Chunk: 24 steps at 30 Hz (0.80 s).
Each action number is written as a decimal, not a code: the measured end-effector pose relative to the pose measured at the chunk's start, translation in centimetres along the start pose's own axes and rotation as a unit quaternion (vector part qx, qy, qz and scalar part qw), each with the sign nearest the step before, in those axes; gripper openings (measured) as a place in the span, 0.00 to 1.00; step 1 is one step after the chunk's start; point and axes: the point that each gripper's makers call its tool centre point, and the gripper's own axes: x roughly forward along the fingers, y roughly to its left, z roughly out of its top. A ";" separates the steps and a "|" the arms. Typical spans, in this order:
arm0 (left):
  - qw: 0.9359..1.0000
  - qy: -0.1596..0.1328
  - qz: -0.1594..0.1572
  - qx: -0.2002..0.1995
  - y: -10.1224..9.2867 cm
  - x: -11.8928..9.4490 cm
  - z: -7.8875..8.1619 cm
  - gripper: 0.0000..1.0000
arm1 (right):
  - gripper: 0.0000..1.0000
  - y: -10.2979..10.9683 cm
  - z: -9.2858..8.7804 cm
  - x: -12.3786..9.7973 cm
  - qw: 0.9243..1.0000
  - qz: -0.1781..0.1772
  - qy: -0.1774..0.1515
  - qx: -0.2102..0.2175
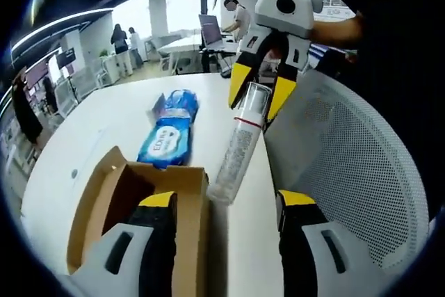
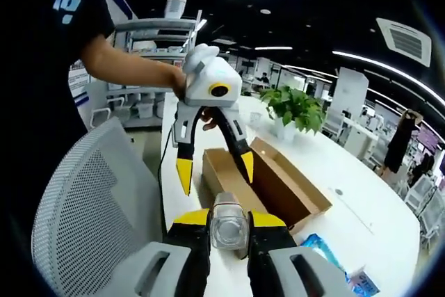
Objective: Operate the shoe box by opening the lid, removing the specified soft item, and placing it in the target area until the item is outside and the box remains undamaged.
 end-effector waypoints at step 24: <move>0.988 -0.035 0.119 -0.088 2.4 -4.9 -2.0 0.82 | 0.15 -7.7 -2.2 -0.7 0.995 -0.003 0.068 -0.076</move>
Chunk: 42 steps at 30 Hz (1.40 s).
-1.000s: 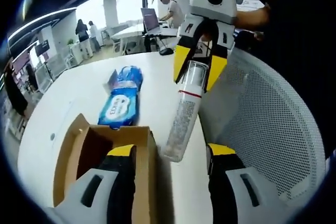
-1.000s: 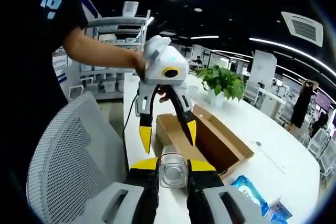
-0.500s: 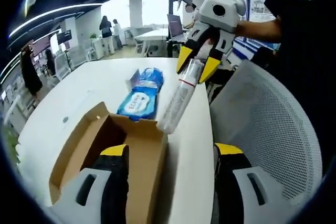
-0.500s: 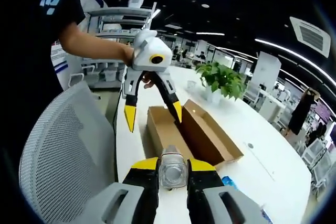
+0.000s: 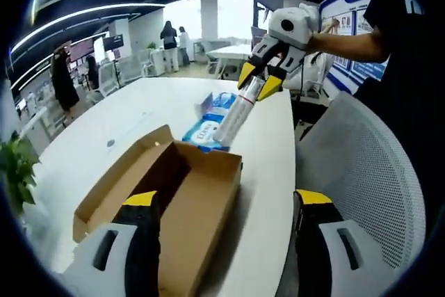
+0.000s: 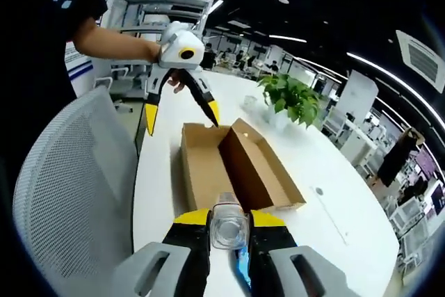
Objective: Operate the shoe box by opening the lid, removing the specified soft item, and placing it in the target area until the item is outside and the box remains undamaged.
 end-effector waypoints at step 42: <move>0.985 -0.056 0.146 -0.076 2.2 -8.1 -2.2 0.89 | 0.15 -12.4 -6.0 2.4 0.984 0.046 0.149 -0.090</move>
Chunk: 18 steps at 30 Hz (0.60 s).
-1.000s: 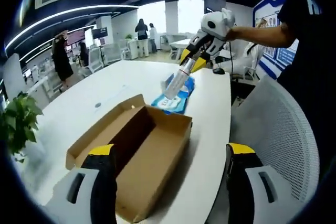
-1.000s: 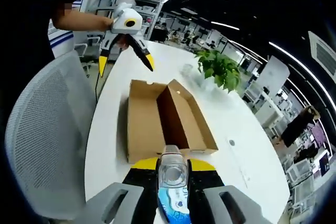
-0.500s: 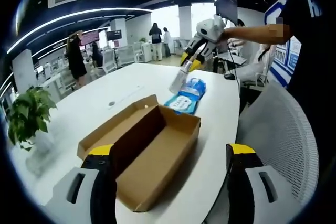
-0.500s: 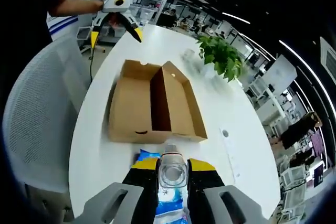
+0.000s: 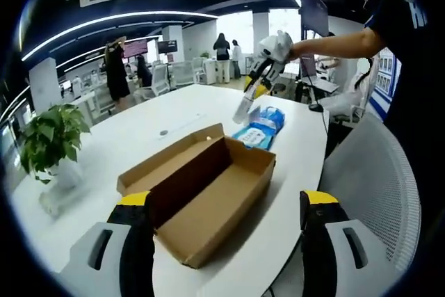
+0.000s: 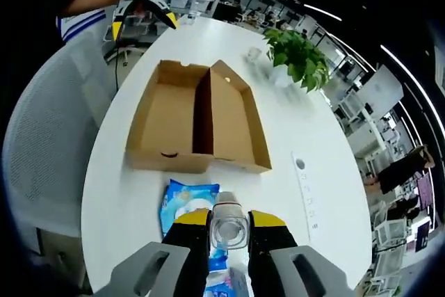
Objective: Operate the shoe box by opening the lid, removing the specified soft item, and placing it in the target area until the item is outside and the box remains undamaged.
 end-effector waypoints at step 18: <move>0.998 -0.024 0.048 -0.041 0.2 -2.1 -0.1 0.89 | 0.15 -1.8 -2.9 3.3 0.997 0.046 0.068 -0.007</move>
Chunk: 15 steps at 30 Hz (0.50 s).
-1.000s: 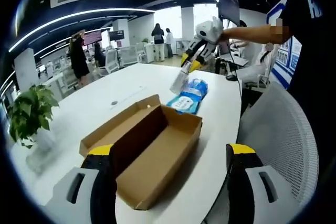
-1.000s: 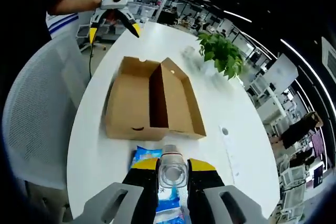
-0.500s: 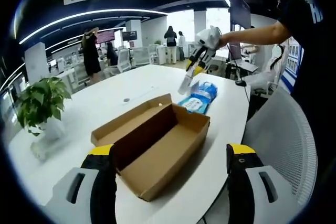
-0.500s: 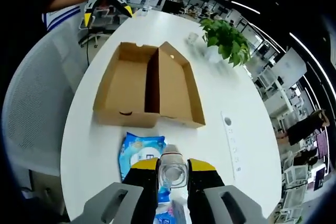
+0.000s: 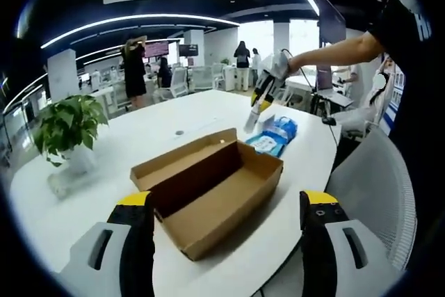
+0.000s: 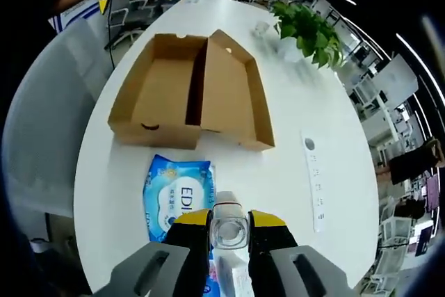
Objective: Operate the shoe box by opening the lid, removing the specified soft item, and placing it in the target area until the item is outside and the box remains undamaged.
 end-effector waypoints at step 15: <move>1.000 0.003 0.018 -0.012 -1.8 -0.6 -0.4 0.89 | 0.16 -0.6 -1.7 2.7 0.998 0.035 0.042 -0.012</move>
